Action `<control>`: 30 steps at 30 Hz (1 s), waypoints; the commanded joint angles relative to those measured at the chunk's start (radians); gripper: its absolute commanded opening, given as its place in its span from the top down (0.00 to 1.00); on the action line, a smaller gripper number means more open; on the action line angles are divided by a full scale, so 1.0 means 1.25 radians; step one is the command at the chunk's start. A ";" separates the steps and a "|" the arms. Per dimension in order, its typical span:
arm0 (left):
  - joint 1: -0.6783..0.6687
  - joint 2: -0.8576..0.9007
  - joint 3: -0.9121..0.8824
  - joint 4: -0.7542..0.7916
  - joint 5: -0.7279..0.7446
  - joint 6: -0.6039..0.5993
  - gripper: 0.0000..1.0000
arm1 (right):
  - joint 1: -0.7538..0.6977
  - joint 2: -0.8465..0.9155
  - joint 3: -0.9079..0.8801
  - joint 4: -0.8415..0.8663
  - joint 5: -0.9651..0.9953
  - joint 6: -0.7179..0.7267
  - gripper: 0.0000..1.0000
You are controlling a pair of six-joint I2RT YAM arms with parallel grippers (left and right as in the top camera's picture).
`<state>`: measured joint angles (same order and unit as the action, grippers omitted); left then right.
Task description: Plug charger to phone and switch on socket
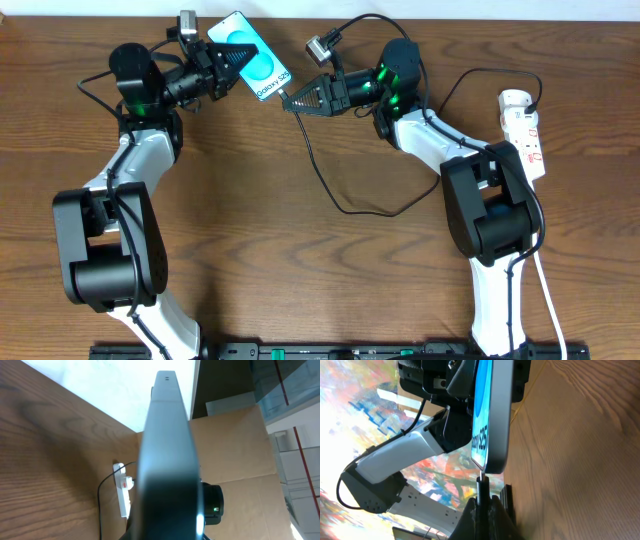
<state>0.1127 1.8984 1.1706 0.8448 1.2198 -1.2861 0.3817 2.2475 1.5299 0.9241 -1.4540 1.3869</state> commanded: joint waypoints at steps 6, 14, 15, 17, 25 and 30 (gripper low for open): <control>-0.002 -0.010 0.007 0.010 -0.007 -0.010 0.93 | -0.001 -0.002 0.007 0.003 0.003 0.000 0.99; -0.002 -0.010 0.007 0.010 -0.008 -0.010 0.93 | 0.000 -0.002 0.007 0.003 0.003 0.000 0.99; -0.002 -0.010 0.007 0.010 -0.008 -0.010 0.93 | 0.000 -0.002 0.007 0.003 0.003 0.000 0.99; -0.002 -0.010 0.007 0.010 -0.008 -0.010 0.93 | 0.002 -0.002 0.007 0.003 0.003 0.000 0.99; -0.002 -0.010 0.007 0.010 -0.013 -0.010 0.93 | 0.008 -0.002 0.007 0.003 0.006 -0.004 0.99; -0.002 -0.010 0.007 0.010 -0.013 -0.010 0.93 | 0.008 -0.002 0.007 0.003 0.006 -0.004 0.99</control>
<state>0.1127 1.8984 1.1706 0.8448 1.2049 -1.2903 0.3859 2.2475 1.5299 0.9241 -1.4525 1.3865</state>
